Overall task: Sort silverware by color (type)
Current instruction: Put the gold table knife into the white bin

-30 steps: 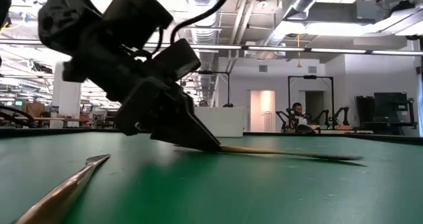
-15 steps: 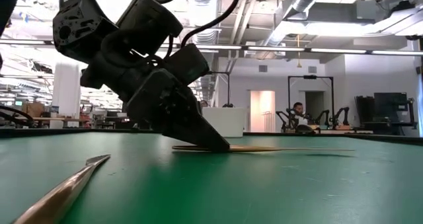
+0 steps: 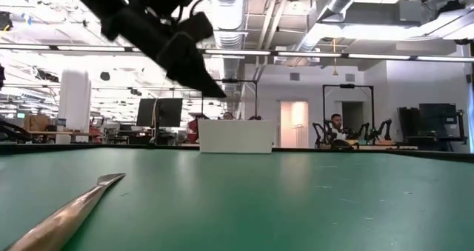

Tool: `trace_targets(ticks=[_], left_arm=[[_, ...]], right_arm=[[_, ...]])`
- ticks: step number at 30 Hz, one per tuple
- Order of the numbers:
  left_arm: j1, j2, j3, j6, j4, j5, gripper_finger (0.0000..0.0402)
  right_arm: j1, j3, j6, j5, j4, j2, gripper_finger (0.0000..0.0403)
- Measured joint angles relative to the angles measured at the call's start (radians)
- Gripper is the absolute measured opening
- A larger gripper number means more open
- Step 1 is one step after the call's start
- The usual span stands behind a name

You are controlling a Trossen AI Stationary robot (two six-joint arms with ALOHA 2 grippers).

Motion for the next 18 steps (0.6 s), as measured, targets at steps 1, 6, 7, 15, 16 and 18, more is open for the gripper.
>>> trace_targets(ticks=[1, 6, 7, 15, 16, 18], left_arm=[[0.037, -0.04, 0.009, 0.033, -0.043, -0.013, 0.0006], [0.246, -0.12, 0.072, 0.244, -0.256, -0.072, 0.0006], [0.289, -0.119, 0.093, 0.28, -0.292, -0.068, 0.0006], [0.55, 0.013, 0.295, 0.456, -0.477, 0.013, 0.0006], [0.567, 0.039, 0.327, 0.474, -0.487, 0.026, 0.0006], [0.588, 0.091, 0.379, 0.488, -0.549, 0.054, 0.0006]], right_arm=[[-0.009, 0.0, -0.016, 0.005, 0.0, -0.011, 0.005], [-0.053, 0.0, -0.103, 0.032, -0.014, -0.069, 0.005], [-0.062, 0.0, -0.121, 0.037, -0.019, -0.08, 0.005], [-0.143, 0.0, -0.243, 0.039, -0.037, -0.13, 0.005], [-0.151, 0.0, -0.25, 0.038, -0.05, -0.133, 0.005], [-0.169, 0.0, -0.265, 0.034, -0.061, -0.134, 0.005]])
